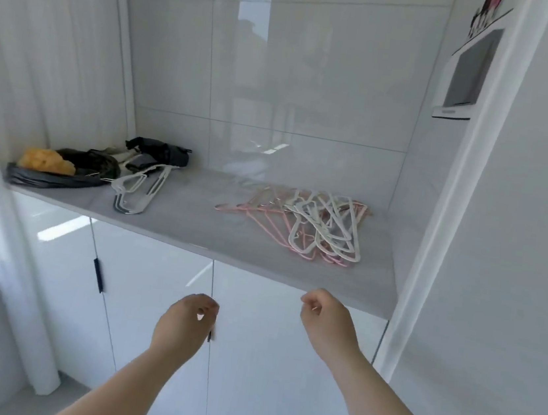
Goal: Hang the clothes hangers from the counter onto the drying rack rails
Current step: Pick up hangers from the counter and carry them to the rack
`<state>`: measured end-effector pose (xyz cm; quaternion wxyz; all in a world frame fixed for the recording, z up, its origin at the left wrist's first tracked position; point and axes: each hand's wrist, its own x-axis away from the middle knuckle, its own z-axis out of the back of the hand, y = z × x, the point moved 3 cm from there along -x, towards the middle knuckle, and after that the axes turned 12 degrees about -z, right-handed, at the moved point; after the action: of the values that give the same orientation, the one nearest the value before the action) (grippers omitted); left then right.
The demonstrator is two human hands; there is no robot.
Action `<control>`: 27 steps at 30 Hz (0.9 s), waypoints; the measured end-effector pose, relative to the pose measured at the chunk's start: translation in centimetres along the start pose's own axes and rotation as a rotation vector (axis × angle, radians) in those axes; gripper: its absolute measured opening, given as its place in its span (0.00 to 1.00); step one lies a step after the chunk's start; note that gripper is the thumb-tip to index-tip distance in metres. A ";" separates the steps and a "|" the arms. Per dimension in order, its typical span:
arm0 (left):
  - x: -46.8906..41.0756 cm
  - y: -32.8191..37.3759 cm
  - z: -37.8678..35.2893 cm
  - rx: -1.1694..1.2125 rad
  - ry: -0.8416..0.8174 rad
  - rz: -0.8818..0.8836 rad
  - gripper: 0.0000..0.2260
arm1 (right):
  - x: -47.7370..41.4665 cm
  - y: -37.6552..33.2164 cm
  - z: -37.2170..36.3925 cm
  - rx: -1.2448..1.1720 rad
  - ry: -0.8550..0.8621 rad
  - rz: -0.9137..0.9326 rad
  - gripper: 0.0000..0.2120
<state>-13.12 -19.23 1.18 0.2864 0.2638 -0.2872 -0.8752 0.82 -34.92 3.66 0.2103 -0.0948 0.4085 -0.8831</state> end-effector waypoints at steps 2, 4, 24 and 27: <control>-3.2 -0.7 0.1 -0.020 0.066 -0.007 0.06 | -3.5 -1.0 -1.4 0.062 0.038 0.050 0.12; -6.5 -1.1 0.1 -0.048 0.128 -0.006 0.07 | -7.2 -1.6 -2.2 0.149 0.076 0.083 0.13; -19.9 -6.4 -6.6 -0.444 -0.065 -0.041 0.48 | -25.6 -2.6 -2.4 0.662 0.191 0.037 0.14; -20.0 -6.2 -6.5 -0.448 -0.098 -0.043 0.48 | -25.8 -3.0 -2.4 0.712 0.189 0.045 0.11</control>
<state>2.69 -4.30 -1.51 0.3049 0.1567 -0.0937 -0.9347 22.19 -19.94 4.52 0.2108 0.0754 0.0950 -0.9700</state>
